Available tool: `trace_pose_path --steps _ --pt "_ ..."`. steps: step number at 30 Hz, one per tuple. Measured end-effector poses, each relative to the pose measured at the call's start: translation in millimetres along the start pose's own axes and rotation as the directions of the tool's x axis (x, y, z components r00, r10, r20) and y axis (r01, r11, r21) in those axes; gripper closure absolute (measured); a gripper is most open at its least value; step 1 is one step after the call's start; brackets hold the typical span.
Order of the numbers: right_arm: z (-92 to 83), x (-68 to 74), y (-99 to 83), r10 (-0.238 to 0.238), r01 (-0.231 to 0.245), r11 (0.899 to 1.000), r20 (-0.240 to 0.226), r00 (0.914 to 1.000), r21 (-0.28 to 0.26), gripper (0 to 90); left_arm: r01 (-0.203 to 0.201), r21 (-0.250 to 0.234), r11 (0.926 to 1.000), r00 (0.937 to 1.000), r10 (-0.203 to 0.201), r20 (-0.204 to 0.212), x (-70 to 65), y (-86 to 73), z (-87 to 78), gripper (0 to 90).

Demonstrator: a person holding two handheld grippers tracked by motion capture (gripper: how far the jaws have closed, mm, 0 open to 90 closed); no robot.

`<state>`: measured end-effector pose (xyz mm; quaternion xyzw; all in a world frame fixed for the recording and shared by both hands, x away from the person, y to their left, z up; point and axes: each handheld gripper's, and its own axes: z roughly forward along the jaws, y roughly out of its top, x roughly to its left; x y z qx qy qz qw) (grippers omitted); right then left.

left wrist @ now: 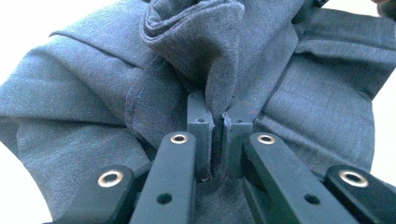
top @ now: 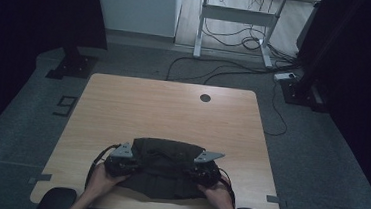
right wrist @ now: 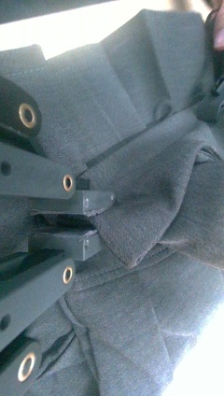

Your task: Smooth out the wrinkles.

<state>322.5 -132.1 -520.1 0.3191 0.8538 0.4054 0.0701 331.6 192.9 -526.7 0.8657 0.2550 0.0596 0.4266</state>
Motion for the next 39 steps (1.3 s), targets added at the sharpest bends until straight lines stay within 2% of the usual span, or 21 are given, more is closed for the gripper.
trace_pose_path --steps 9,21,24,28,32,37,39 --pt "16.0 -23.4 16.8 0.012 -0.012 1.0 0.063 0.998 0.0 82.3 0.024 -0.01 0.9997 0.9985 -0.024 -0.048 26.6 13.0 15.3 83.6" --pt "40.8 -66.7 42.9 0.06 -0.058 0.998 0.132 0.9894 -0.021 81.6 0.03 -0.018 0.9994 0.9901 -0.033 -0.137 63.7 35.0 38.6 83.4" --pt "45.1 -72.9 46.8 0.078 -0.075 0.997 0.14 0.9871 -0.026 81.3 0.04 -0.022 0.999 0.9887 -0.043 -0.144 69.6 37.3 41.1 83.3" --pt "46.0 -75.9 48.3 0.085 -0.081 0.996 0.138 0.9868 -0.029 79.3 0.046 -0.021 0.9987 0.9886 -0.048 -0.143 70.5 38.1 41.4 81.8" --pt "42.2 -76.9 45.9 0.102 -0.098 0.995 0.121 0.9874 -0.034 70.7 0.043 -0.021 0.9989 0.9902 -0.045 -0.132 68.6 39.1 39.5 74.0" --pt "31.9 -77.3 42.4 0.101 -0.097 0.995 0.143 0.9845 -0.037 50.0 0.017 -0.034 0.9993 0.9902 -0.022 -0.138 61.1 44.1 31.2 57.2" --pt "27.2 -79.7 38.5 0.107 -0.103 0.994 0.136 0.9849 -0.035 44.2 0.013 -0.03 0.9995 0.9899 -0.017 -0.141 58.1 44.9 27.0 50.1"
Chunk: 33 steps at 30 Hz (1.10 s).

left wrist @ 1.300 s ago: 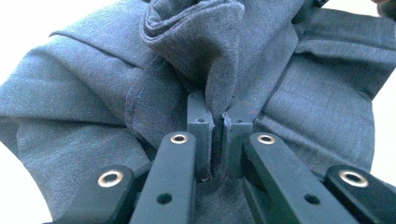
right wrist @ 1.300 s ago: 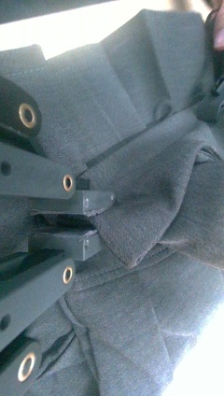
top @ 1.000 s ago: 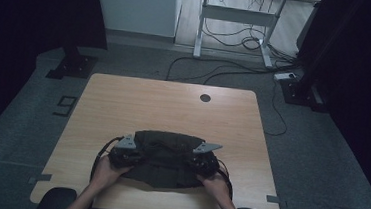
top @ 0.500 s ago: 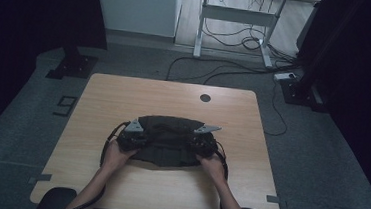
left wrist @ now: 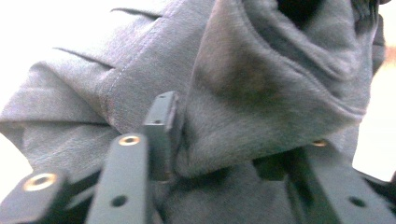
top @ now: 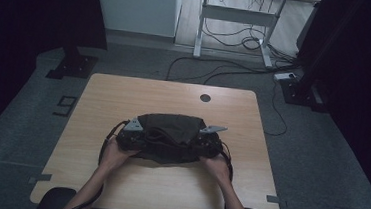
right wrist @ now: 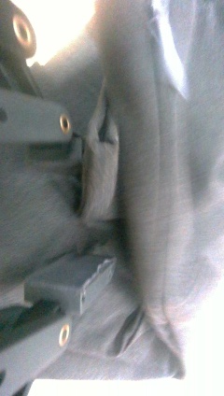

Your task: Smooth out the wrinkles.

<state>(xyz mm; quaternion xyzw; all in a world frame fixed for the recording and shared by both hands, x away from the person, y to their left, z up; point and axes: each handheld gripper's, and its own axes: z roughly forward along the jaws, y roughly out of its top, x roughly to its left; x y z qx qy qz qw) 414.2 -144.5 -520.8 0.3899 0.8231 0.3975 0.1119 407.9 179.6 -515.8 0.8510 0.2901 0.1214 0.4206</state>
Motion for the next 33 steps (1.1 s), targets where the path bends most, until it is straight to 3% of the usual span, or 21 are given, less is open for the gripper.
trace_pose_path --steps 6,10,12,16,21,24,28,33 --pt "-19.7 -7.1 -12.2 0.0 0.0 1.0 0.014 0.9999 0.019 33.7 -0.015 0.044 0.9989 0.9997 0.014 0.019 -1.0 -9.8 -25.2 36.0" --pt "-41.2 -12.4 -17.1 -0.011 0.011 1.0 0.043 0.999 0.014 31.8 -0.023 0.073 0.9971 0.9991 0.025 -0.034 7.5 -18.1 -44.9 31.8" --pt "-49.9 -13.5 -14.9 -0.013 0.013 1.0 0.059 0.9982 0.007 30.3 0.003 0.061 0.9981 0.9976 0.001 -0.069 14.4 -14.4 -52.5 30.5" --pt "-59.4 -8.7 0.0 -0.014 0.016 0.999 0.068 0.9976 -0.038 27.3 0.045 -0.03 0.9985 0.9952 -0.047 -0.086 19.3 11.1 -59.2 28.1" --pt "-52.2 6.7 25.9 -0.031 0.036 0.996 0.058 0.9978 -0.081 23.1 0.058 -0.083 0.9949 0.9952 -0.064 -0.075 10.7 51.8 -46.9 22.8" --pt "-37.9 15.3 33.9 -0.042 0.046 0.997 0.054 0.9976 -0.068 21.0 0.072 -0.063 0.9955 0.9957 -0.075 -0.055 3.8 59.9 -30.2 20.6" --pt "-18.2 21.0 25.9 -0.033 0.035 0.999 0.067 0.9972 -0.024 20.4 0.091 0.023 0.9956 0.995 -0.09 -0.044 -7.9 44.6 -9.1 16.3" --pt "-10.3 24.8 3.1 -0.037 0.036 0.999 0.092 0.9951 0.012 20.2 0.104 0.072 0.992 0.9928 -0.099 -0.068 -16.8 13.6 1.6 16.2"
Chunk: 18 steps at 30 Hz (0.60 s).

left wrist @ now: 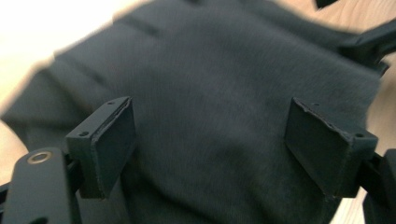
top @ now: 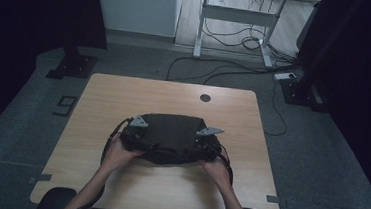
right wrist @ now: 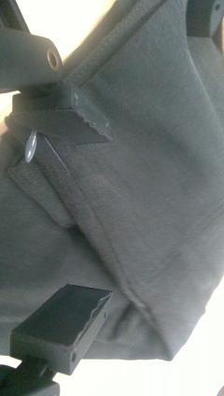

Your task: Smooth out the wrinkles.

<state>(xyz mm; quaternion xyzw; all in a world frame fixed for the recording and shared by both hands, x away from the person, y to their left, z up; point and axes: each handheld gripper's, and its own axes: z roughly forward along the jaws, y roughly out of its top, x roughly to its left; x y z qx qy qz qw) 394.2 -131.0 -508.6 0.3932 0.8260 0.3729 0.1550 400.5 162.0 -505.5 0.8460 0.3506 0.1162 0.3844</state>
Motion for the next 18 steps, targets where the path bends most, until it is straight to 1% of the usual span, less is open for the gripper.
trace_pose_path --steps 2,5,7,9,13,15,18 --pt "1.0 0.7 -6.3 0.007 -0.007 1.0 0.003 1.0 0.001 20.3 0.012 0.008 0.9999 0.9997 -0.012 -0.022 -0.6 -10.0 2.1 16.2" --pt "3.4 2.0 -13.5 0.003 -0.003 1.0 0.011 0.9999 -0.001 20.3 0.038 0.001 0.9993 0.9989 -0.038 -0.028 0.3 -22.4 2.3 16.4" --pt "5.1 2.8 -17.2 0.002 -0.002 1.0 0.014 0.9999 0.004 20.3 0.047 -0.009 0.9989 0.9986 -0.047 -0.026 0.3 -27.8 1.8 17.4" --pt "7.9 4.3 -20.2 -0.004 0.004 1.0 0.022 0.9997 0.011 20.5 0.036 -0.009 0.9993 0.9985 -0.036 -0.04 -1.2 -30.4 2.0 18.4" --pt "12.4 7.7 -22.8 -0.016 0.015 1.0 0.038 0.9992 0.017 20.2 -0.019 0.011 0.9998 0.9959 0.019 -0.088 -3.9 -31.3 6.1 20.0" --pt "14.8 7.3 -21.9 -0.014 0.013 1.0 0.031 0.9994 0.023 20.1 -0.024 0.015 0.9996 0.9952 0.025 -0.095 -1.3 -30.9 8.1 20.0" --pt "19.9 5.0 -19.4 0.011 -0.012 1.0 0.016 0.9998 0.028 19.5 -0.025 0.016 0.9996 0.9936 0.026 -0.11 6.7 -27.9 11.5 20.0"
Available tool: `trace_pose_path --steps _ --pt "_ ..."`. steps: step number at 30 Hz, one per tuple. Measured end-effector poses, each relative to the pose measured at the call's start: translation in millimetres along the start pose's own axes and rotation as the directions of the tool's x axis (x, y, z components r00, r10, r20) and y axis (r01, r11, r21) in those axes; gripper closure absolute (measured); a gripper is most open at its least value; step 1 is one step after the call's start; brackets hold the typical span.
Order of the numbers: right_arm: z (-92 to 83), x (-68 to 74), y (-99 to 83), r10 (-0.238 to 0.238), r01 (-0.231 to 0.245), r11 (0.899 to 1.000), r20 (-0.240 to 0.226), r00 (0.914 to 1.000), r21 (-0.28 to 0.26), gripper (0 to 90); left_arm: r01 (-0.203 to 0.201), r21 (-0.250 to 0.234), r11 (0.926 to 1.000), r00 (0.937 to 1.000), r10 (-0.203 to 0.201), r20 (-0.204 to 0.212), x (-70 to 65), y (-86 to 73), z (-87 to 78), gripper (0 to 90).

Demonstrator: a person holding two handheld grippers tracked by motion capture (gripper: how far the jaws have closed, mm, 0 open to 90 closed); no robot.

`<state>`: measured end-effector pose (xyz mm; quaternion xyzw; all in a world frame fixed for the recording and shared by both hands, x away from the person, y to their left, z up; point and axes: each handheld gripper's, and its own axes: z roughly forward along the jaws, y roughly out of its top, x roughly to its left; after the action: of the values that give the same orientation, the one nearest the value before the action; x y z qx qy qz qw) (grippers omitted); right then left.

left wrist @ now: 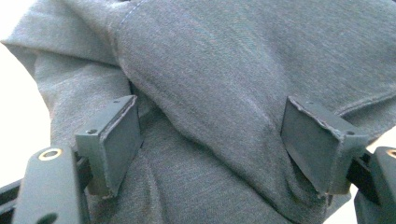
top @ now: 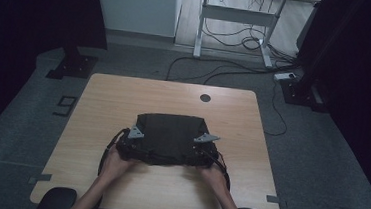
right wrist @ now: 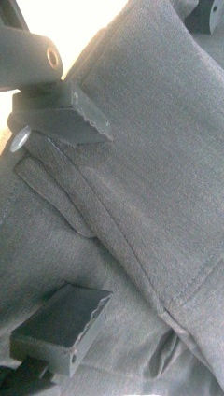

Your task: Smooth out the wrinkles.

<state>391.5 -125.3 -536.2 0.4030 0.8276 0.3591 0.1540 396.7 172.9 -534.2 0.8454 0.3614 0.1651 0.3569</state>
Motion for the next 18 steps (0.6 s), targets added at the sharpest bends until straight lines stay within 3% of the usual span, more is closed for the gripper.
trace_pose_path --steps 9,18 --pt "18.3 -12.5 14.6 0.037 -0.037 0.999 0.002 0.9993 -0.017 19.3 0.004 -0.012 0.9999 0.9999 -0.005 -0.014 23.6 11.3 14.7 19.7" --pt "27.1 -21.3 22.9 0.058 -0.058 0.998 -0.002 0.9983 -0.016 19.3 0.018 -0.016 0.9997 0.9998 -0.018 -0.01 31.6 16.7 20.4 19.1"
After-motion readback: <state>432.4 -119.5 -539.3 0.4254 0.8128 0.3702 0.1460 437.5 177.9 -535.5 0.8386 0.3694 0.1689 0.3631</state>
